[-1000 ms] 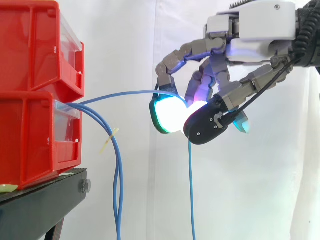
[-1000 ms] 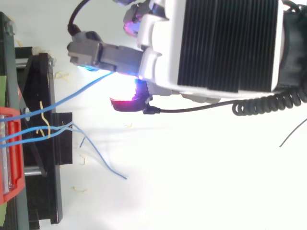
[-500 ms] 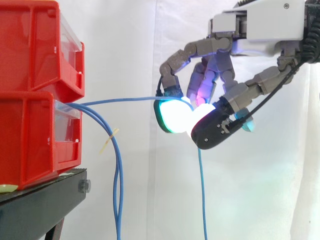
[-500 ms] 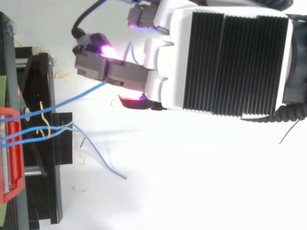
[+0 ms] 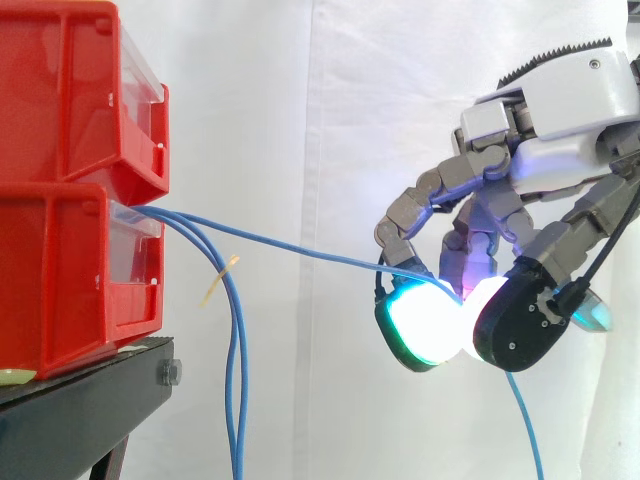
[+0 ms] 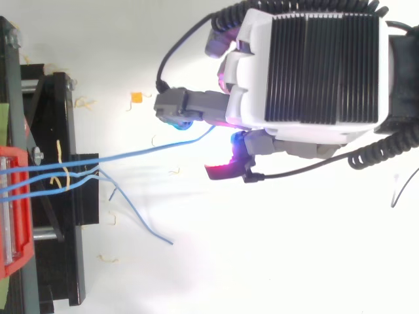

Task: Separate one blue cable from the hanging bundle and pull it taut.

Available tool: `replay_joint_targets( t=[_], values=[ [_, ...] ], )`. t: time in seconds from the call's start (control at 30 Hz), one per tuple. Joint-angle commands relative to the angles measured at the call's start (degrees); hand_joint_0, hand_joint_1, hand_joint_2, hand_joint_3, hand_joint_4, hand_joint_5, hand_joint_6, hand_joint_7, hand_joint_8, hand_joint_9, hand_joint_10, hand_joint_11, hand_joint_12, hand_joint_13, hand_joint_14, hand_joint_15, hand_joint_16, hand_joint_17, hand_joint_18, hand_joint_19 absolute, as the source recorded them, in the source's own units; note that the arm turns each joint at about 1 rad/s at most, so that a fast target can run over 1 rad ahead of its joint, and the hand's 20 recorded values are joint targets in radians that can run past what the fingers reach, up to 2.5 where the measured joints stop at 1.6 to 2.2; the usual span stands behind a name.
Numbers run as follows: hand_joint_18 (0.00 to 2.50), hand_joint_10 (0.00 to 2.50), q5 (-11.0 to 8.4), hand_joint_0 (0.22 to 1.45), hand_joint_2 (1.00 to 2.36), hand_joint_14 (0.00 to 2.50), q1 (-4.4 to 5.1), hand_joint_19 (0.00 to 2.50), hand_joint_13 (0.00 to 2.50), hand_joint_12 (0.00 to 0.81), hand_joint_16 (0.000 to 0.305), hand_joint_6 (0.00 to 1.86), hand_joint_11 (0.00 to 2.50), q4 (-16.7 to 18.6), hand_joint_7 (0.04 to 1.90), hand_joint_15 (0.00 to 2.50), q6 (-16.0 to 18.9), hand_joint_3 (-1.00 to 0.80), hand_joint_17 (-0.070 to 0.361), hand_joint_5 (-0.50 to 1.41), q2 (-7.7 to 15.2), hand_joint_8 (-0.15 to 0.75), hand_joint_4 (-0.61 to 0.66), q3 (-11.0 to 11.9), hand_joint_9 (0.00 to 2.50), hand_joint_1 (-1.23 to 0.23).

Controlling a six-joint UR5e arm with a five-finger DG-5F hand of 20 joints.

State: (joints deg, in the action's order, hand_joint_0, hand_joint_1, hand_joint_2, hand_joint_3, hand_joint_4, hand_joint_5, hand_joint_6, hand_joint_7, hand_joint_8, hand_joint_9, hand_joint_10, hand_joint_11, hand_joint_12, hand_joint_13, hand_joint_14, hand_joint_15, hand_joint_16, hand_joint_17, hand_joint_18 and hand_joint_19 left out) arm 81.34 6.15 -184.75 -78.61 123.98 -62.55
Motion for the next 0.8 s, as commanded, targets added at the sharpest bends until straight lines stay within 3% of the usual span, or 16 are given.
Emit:
replay_joint_targets(
  t=[0.0, 0.13, 0.17, 0.33, 0.4, 0.77],
  values=[
    [0.71, 0.01, 0.04, 0.71, 1.01, 0.02, 0.00, 0.55, 1.17, 0.260, 0.047, 0.51, 0.32, -1.0, 1.13, 0.51, 20.8, -0.21, 0.105, 0.12, -0.1, 0.119, 0.19, 0.0, 1.86, -0.78],
    [0.71, 0.01, 0.13, 0.72, 1.01, 0.02, 0.00, 0.55, 1.16, 0.260, 0.046, 0.51, 0.32, -2.1, 1.13, 0.50, 21.9, -0.23, 0.104, 0.12, 0.0, 0.118, 0.19, 0.0, 1.86, -0.78],
    [0.71, 0.01, 0.13, 0.72, 1.01, 0.02, -0.09, 0.55, 1.16, 0.261, 0.046, 0.51, 0.32, -2.8, 1.14, 0.51, 24.1, -0.23, 0.104, 0.12, 0.0, 0.118, 0.19, 0.0, 1.86, -0.78],
    [0.71, 0.01, 0.13, 0.72, 1.01, 0.02, -0.09, 0.56, 1.16, 0.256, 0.046, 0.51, 0.34, -4.0, 1.13, 0.51, 28.0, -0.24, 0.103, 0.12, 0.0, 0.112, 0.20, 0.0, 1.86, -0.78],
    [0.70, 0.01, 0.13, 0.72, 1.01, 0.02, -0.09, 0.56, 1.16, 0.260, 0.046, 0.51, 0.33, -6.4, 1.13, 0.51, 31.7, -0.24, 0.103, 0.12, 0.0, 0.117, 0.19, 0.0, 1.86, -0.78],
    [0.70, 0.01, 0.13, 0.72, 1.01, 0.02, -0.35, 0.56, 1.16, 0.259, 0.046, 0.51, 0.34, -9.3, 1.13, 0.51, 36.1, -0.24, 0.102, 0.12, 0.0, 0.111, 0.20, 0.0, 1.86, -0.78]
  ],
)
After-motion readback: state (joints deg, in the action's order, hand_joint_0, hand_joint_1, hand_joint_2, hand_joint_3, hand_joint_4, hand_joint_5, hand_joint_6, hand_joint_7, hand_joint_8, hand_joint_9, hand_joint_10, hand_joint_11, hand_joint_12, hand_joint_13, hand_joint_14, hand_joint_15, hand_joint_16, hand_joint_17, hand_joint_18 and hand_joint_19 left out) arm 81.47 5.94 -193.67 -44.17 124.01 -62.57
